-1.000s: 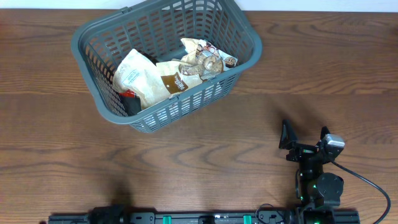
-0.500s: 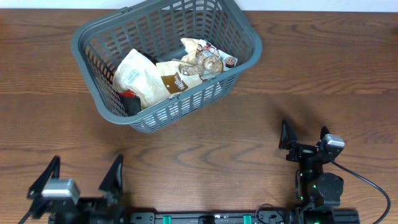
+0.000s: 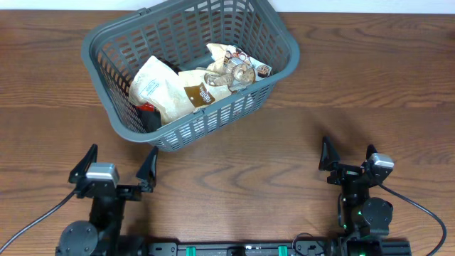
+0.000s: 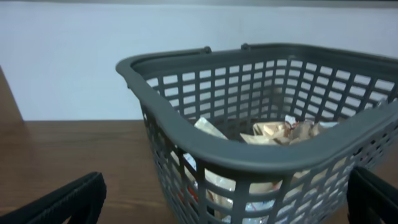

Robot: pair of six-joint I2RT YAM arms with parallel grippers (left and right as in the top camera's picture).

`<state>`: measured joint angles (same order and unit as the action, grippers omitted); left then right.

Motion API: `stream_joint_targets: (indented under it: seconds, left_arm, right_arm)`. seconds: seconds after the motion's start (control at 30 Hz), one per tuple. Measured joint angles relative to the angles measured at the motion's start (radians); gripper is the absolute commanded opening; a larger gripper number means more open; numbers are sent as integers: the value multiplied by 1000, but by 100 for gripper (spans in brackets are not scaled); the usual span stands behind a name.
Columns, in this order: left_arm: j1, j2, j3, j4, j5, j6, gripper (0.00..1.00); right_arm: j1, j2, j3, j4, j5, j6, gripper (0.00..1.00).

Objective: Pack container

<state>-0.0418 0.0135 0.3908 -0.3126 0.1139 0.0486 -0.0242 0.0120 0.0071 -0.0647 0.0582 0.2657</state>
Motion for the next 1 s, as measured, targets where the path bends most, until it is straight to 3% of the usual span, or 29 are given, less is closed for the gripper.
stream_joint_targets:
  seconds: [0.6,1.0]
  left_arm:
    - [-13,-3,-163,10,-47,1,99]
    - [-13,-3,-275,137,-70,3,99]
  right_arm:
    - [0,0,0,0,0,0,99]
    - [0,0,0,0,0,0,99]
